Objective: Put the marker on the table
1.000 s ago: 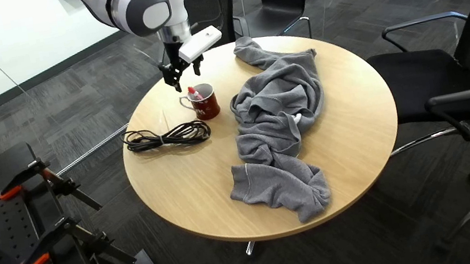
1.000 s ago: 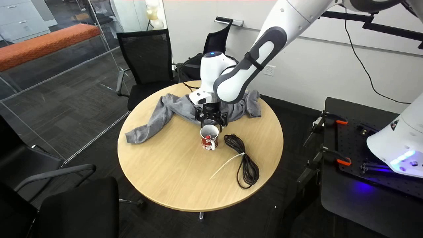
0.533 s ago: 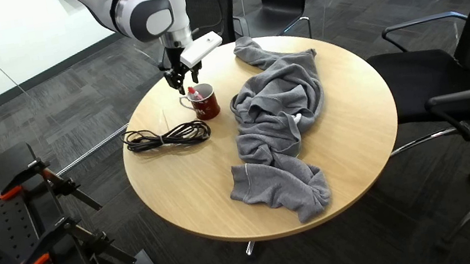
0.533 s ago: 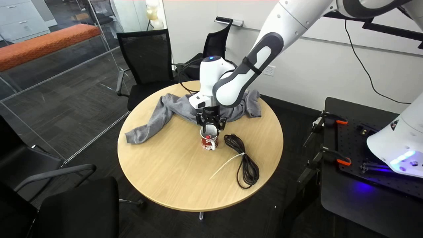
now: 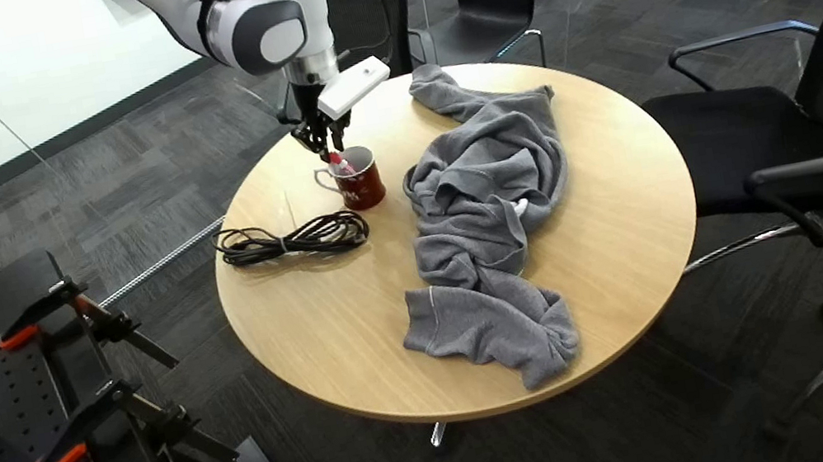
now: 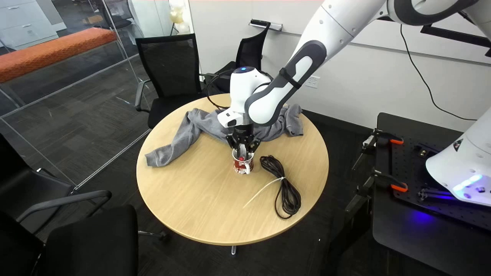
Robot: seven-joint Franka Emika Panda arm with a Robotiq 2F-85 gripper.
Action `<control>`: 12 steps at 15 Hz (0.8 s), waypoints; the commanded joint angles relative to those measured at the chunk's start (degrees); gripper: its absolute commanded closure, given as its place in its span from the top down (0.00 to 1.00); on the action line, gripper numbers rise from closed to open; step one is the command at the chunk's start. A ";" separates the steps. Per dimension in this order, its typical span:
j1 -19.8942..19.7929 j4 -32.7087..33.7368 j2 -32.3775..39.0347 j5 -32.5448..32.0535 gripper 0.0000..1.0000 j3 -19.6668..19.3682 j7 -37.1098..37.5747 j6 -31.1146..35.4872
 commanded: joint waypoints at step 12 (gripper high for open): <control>-0.91 4.54 2.46 -0.14 0.04 1.23 -1.46 -2.57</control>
